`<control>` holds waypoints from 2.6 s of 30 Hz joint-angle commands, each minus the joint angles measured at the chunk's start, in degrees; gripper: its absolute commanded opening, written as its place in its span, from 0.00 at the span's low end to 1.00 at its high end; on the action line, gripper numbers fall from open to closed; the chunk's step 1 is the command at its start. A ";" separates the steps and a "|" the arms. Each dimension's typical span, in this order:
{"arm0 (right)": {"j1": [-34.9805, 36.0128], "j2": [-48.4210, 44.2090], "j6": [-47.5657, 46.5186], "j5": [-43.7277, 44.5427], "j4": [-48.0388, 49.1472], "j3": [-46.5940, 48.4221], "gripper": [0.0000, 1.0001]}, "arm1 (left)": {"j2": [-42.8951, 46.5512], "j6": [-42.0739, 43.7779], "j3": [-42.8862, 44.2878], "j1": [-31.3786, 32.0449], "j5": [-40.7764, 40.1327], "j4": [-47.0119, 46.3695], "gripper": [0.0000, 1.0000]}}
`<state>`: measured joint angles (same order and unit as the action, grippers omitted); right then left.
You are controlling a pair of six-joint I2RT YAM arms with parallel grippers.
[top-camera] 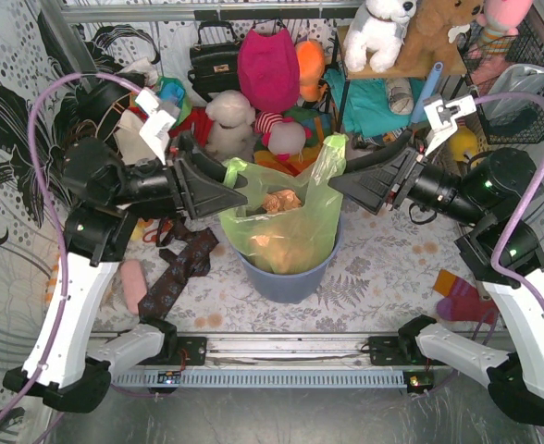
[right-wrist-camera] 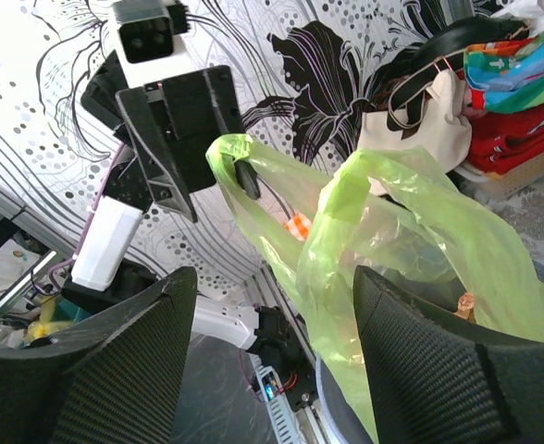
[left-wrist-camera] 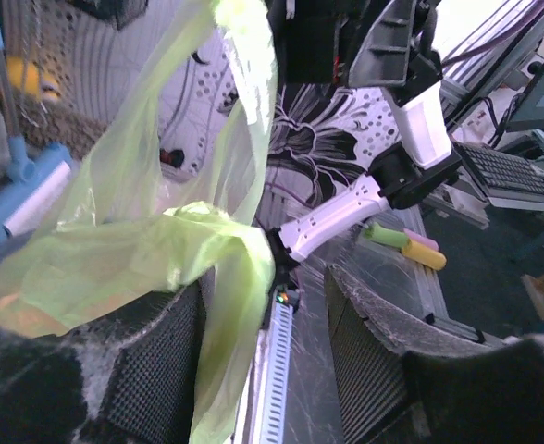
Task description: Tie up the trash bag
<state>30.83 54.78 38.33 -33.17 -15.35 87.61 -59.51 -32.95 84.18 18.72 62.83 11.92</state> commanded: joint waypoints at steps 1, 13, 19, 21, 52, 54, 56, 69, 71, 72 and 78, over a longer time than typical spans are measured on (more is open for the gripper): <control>-0.02 0.22 1.89 0.22 5.94 -0.68 0.68 | 1.94 1.22 4.68 -1.44 -1.98 -3.06 0.58; -0.07 2.58 6.39 5.27 12.74 -2.24 0.67 | 0.98 1.36 7.11 -1.89 -9.68 -3.40 0.55; -0.06 1.66 7.58 6.01 13.90 -4.39 0.66 | 0.18 3.95 7.09 -2.02 -11.19 1.30 0.61; -0.06 1.42 7.66 6.01 13.95 -4.63 0.66 | 0.17 6.14 7.85 -2.11 -12.96 4.56 0.65; -0.04 5.70 -0.17 11.08 3.35 5.73 0.13 | -5.25 12.55 22.65 -2.11 -39.50 33.11 0.72; -0.07 5.66 -0.10 11.11 3.40 5.60 0.10 | -5.80 13.02 22.76 -2.13 -42.02 34.69 0.72; -0.07 5.80 0.04 11.00 3.49 5.58 0.09 | -6.37 13.49 22.99 -2.14 -43.75 36.19 0.72; -0.06 9.32 -2.63 11.51 3.52 6.94 0.00 | -5.92 13.10 23.26 -2.17 -42.29 34.66 0.19; -0.06 11.61 -3.84 11.29 3.44 9.67 0.00 | -5.77 13.26 22.95 -2.13 -41.96 34.76 0.11; -0.02 13.04 -4.54 10.89 3.48 11.17 0.00 | -5.66 13.18 22.96 -2.11 -42.09 35.10 0.06; -0.55 24.75 -8.90 9.73 1.89 23.34 0.00 | -2.82 11.79 20.97 -2.11 -45.08 35.14 0.00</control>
<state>30.81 73.82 33.52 -22.90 -13.74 103.88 -65.08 -20.51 106.32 16.82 19.99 49.10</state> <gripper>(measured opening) 0.003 0.010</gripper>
